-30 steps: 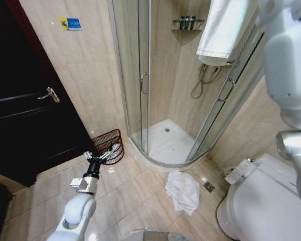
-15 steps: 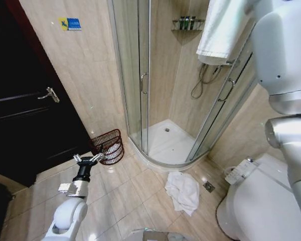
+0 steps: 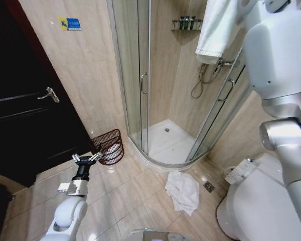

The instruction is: Discard the used towel into the hamper.

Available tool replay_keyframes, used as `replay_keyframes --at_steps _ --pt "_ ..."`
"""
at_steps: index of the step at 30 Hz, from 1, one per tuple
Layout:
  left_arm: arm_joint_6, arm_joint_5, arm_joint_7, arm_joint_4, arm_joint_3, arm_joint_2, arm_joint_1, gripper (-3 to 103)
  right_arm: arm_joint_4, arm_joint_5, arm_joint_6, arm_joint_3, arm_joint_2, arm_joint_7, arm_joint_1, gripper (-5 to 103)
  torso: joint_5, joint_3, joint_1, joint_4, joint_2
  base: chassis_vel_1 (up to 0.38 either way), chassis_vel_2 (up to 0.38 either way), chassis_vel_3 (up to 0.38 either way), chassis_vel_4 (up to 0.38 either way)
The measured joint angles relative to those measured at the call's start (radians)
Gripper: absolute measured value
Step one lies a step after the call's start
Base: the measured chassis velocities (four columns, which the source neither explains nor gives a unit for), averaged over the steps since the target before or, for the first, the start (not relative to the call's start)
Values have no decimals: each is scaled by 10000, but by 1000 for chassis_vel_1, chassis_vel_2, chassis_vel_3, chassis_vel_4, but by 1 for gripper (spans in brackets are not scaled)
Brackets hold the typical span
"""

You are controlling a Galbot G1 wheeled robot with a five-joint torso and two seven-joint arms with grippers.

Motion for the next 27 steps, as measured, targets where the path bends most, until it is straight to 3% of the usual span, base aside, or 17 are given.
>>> replay_keyframes --at_steps 1,4,5,7,18,27 --pt "0 3 -24 9 6 19 -30 100 -30 -24 7 40 49 0 -30 25 0 0 0 0 0 0 0 0 0" --pt "0 11 -60 25 6 29 -53 100 -59 -53 11 79 88 5 -48 25 0 0 0 0 0 0 0 0 0" --pt "0 23 -119 50 5 41 -79 100 -91 -95 22 137 140 18 -87 14 -2 -1 0 0 0 0 0 0 0" --pt "-10 25 -145 65 -28 60 -52 100 -58 -108 30 159 144 52 -185 7 -2 -1 -1 0 0 0 0 0 0" --pt "-151 17 -150 65 -126 128 104 100 623 -6 11 151 -134 303 -791 4 -2 -3 -2 0 0 0 0 0 0" --pt "-217 17 -145 85 -122 123 163 100 1751 397 -44 83 -854 343 -2031 4 0 -3 -3 0 -1 0 0 0 0"
